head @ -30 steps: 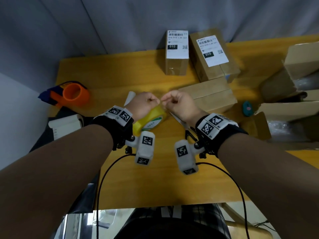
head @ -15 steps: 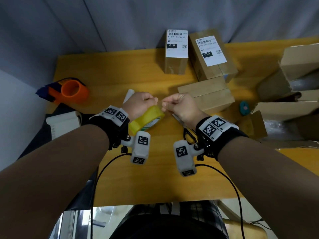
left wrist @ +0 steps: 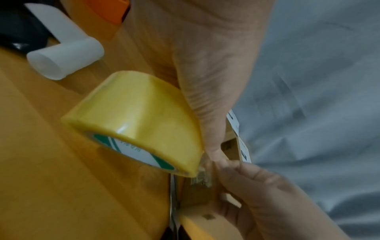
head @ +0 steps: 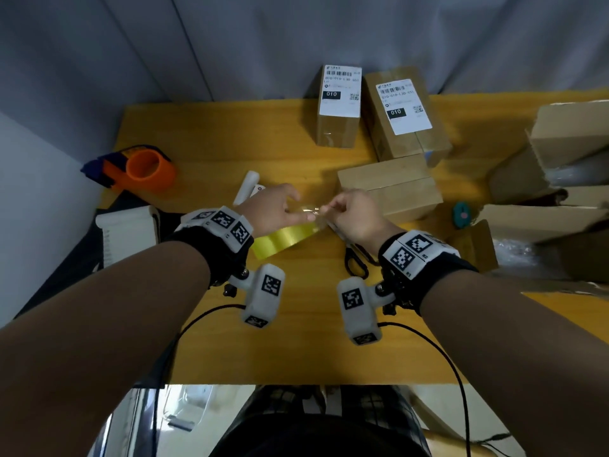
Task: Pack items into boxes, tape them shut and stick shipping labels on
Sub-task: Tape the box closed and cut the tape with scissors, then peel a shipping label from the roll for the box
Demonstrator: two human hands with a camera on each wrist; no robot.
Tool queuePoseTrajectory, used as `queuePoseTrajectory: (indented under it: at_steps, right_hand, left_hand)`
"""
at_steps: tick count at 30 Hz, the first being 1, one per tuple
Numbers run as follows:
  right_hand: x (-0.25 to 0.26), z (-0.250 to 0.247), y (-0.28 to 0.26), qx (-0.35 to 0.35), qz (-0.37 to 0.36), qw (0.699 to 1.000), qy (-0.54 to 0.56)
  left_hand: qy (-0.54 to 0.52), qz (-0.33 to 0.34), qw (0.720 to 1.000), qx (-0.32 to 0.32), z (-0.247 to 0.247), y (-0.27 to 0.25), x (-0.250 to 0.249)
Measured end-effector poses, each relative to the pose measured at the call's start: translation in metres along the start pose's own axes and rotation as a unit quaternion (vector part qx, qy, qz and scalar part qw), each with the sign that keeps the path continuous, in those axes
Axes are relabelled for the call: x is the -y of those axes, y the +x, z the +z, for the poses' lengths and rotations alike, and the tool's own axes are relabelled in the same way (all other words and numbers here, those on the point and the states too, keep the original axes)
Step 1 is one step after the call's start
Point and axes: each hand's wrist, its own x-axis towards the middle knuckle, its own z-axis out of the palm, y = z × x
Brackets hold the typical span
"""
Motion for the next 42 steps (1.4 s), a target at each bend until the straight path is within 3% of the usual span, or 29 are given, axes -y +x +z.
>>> queuePoseTrajectory:
  at_steps: [8,11,14,22,26,32,36,38,42]
  right_hand:
    - [-0.013,-0.013,-0.011,-0.019,-0.055,0.992,-0.11]
    - [-0.023,-0.027,-0.018,-0.079,-0.071,0.991,-0.077]
    - [-0.032,-0.038,-0.022,-0.088,-0.058,0.993,-0.056]
    - [-0.049,-0.058,-0.02,-0.099,-0.028,0.974,-0.203]
    - [-0.045,-0.064,-0.012,-0.068,0.006,0.966,-0.25]
    - [-0.043,-0.047,0.004,0.074,0.057,0.939,-0.331]
    - [-0.035,-0.034,0.005,0.083,0.057,0.933,-0.344]
    - [-0.028,-0.027,0.006,0.084,0.062,0.932,-0.348]
    - [-0.018,-0.017,0.01,0.083,0.078,0.927,-0.358]
  left_hand:
    - [0.086,0.056,0.993,-0.061,0.032,-0.01,-0.021]
    - [0.16,0.09,0.982,-0.041,0.046,-0.01,-0.024]
    - [0.183,0.081,0.979,-0.02,0.059,-0.006,-0.021]
    - [0.264,0.045,0.963,0.044,0.071,0.001,-0.014]
    - [0.167,0.017,0.986,-0.015,0.047,0.011,-0.007]
    - [0.218,-0.099,0.964,-0.118,0.014,0.026,0.012]
    - [0.17,-0.178,0.965,-0.091,0.005,0.042,0.035]
    - [0.153,-0.17,0.972,-0.056,0.005,0.048,0.044]
    - [0.184,-0.131,0.972,-0.06,0.013,0.052,0.053]
